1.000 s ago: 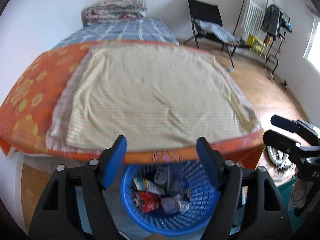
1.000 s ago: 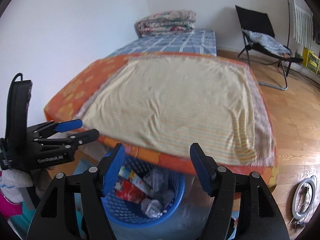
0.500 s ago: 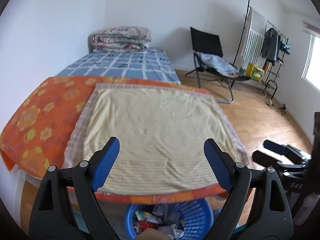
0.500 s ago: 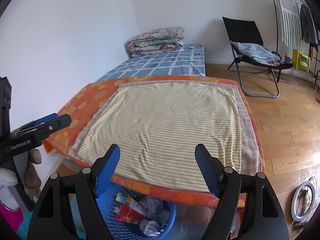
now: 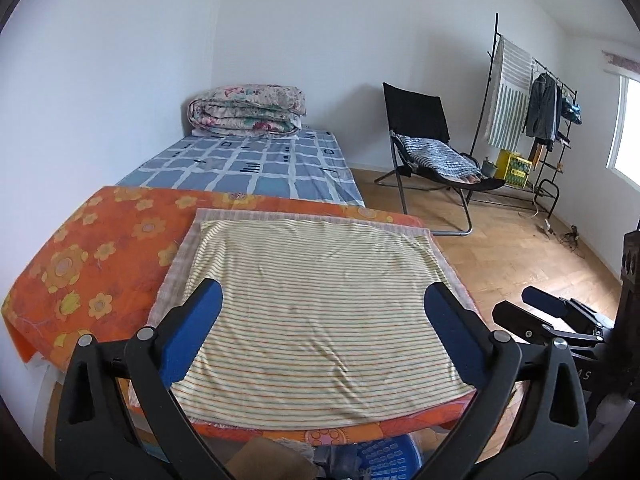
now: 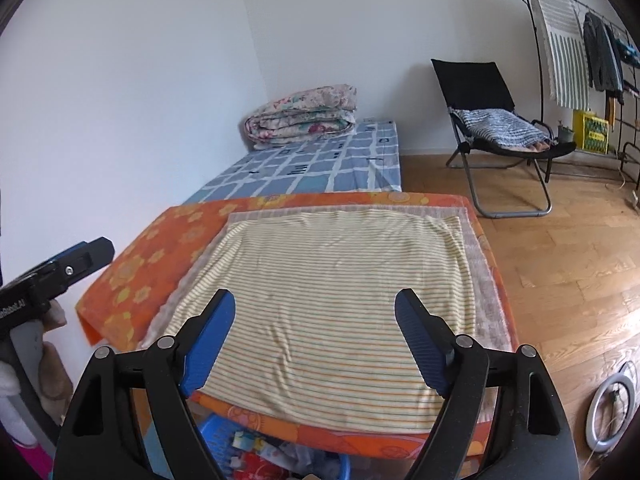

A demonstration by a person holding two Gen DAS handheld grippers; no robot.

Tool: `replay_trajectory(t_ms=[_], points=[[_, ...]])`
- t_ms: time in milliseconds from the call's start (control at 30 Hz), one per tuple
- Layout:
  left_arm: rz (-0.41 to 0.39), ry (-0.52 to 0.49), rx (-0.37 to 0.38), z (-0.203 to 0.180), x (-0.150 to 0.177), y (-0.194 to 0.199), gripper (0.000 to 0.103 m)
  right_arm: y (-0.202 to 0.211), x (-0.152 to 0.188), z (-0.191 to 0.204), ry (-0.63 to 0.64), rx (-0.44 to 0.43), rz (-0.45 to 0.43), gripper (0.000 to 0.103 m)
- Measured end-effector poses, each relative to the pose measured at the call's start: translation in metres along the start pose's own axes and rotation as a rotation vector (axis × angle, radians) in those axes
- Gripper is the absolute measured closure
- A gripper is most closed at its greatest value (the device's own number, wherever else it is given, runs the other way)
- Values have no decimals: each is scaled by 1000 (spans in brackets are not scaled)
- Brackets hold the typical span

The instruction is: Collect trash

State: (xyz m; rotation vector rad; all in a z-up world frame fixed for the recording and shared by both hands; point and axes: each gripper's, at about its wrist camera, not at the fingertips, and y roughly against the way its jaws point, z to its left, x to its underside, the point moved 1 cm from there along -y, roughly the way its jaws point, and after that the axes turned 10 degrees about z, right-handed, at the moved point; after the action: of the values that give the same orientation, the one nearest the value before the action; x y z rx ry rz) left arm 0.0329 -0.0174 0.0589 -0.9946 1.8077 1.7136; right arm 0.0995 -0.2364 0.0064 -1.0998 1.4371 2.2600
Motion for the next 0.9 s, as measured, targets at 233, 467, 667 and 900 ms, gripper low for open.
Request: replay_trajectory(t_ms=[233, 467, 667, 900], points=[[16, 7, -26, 2, 3, -8, 0, -4, -2, 9, 10, -16, 0, 21], [20, 52, -14, 11, 1, -11, 0, -12, -1, 11, 17, -27, 34, 21], [0, 46, -40, 12, 1, -11, 0, -17, -1, 6, -22, -30, 53, 21], [19, 42, -39, 12, 7, -15, 0, -16, -1, 13, 3, -26, 38, 21]])
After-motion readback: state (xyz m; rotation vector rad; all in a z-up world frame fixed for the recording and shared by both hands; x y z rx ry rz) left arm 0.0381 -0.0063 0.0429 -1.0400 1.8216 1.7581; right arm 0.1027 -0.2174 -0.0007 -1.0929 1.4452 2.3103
